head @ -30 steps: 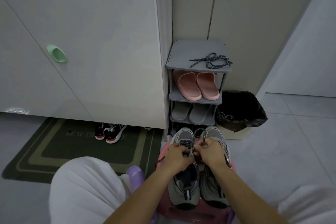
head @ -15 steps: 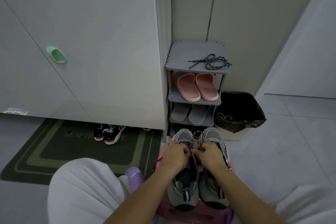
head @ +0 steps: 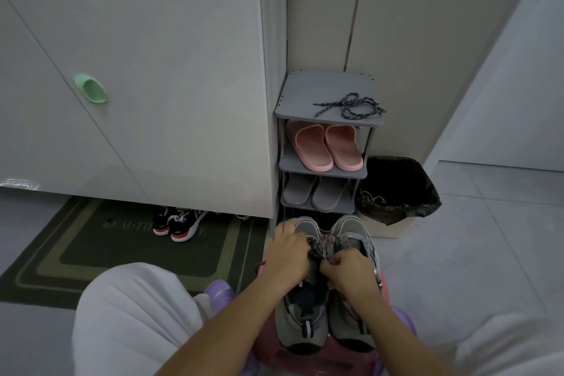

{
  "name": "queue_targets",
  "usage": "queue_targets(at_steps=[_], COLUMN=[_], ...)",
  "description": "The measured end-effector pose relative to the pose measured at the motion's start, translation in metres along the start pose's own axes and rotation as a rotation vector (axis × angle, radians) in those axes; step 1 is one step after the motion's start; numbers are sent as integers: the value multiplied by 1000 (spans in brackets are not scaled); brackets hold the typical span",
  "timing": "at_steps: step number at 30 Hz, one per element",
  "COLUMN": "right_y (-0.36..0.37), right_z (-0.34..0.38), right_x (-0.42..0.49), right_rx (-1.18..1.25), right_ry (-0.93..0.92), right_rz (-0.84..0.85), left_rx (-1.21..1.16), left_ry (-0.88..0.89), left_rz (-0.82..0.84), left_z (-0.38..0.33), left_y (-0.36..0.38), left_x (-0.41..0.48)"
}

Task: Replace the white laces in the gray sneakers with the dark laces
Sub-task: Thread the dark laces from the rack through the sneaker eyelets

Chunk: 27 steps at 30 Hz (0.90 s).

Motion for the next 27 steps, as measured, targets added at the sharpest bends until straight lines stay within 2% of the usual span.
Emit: queue_targets(at_steps=[5,9,11,14,16,17,20,22,24,27], right_y=[0,0,0,1,2,2,1,2,3,2], right_z=[-1,-1,-1,-1,1,1,2,1,2,3], right_x=[2,2,1,1,1,0,1,1,1,1], right_rx=[-16,5,24,49,46,42,36,30,16,5], right_ry=[-9,-36,-35,-23,-22,-22,-24,-26,-37,-55], right_rz=[-5,-7,-5,2,11,15,17,22,18,12], left_rx=[-218,-398,-407,-398,-351,-305,-291,-301,-190,-26], left_ry=[-133,-397,-490,-512,-499,-474,-275,-80,57,75], left_rz=[-134,-176,-49,180,231,200,-74,-160,-87,14], left_z=[51,132,158,159,146,138,98,60,26,7], left_y=[-29,-34,-20,9,13,9,-19,-27,-15,1], left_x=[-10,-24,-29,-32,-33,-31,-20,-14,-8,-5])
Point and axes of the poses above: each hand's wrist, its own x-axis towards the middle knuckle, its own y-axis out of the palm, z = x × y, the point moved 9 cm from there along x, towards the middle knuckle, and after that the axes turned 7 degrees about z, right-handed, at the moved point
